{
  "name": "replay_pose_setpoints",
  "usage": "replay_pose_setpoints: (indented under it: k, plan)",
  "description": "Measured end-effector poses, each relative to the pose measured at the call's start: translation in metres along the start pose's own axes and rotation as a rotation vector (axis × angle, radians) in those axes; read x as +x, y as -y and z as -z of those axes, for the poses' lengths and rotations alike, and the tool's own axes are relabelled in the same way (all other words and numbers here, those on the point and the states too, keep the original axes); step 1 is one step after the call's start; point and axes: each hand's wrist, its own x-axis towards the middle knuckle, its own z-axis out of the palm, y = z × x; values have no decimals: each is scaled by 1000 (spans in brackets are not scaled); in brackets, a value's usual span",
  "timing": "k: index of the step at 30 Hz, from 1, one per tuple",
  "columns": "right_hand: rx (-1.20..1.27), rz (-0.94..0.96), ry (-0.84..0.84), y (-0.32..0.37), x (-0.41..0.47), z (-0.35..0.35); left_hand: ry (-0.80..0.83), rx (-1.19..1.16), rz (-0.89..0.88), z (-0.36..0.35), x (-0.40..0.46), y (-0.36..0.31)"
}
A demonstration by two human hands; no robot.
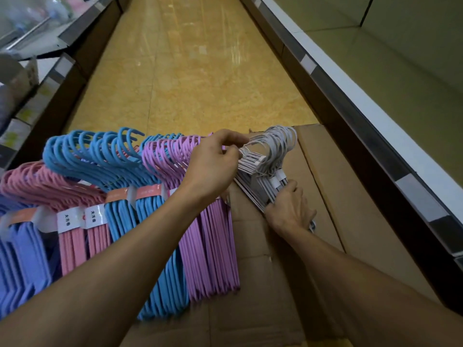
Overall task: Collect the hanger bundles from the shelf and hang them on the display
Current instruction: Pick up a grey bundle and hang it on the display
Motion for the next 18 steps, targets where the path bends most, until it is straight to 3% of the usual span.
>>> replay_pose_setpoints:
  k: [5,9,15,18]
  plan:
    - [152,9,-55,-12,5,20,7,-89,28,1,-2,-4]
    - [483,36,-43,-15,5,51,26,-124,74,-5,-1,-6]
    - [818,226,-4,-8,2,87,-74,-269,200,-11,8,-14]
    - [896,316,5,-3,-3,96,-50,-449,222,-7,15,-19]
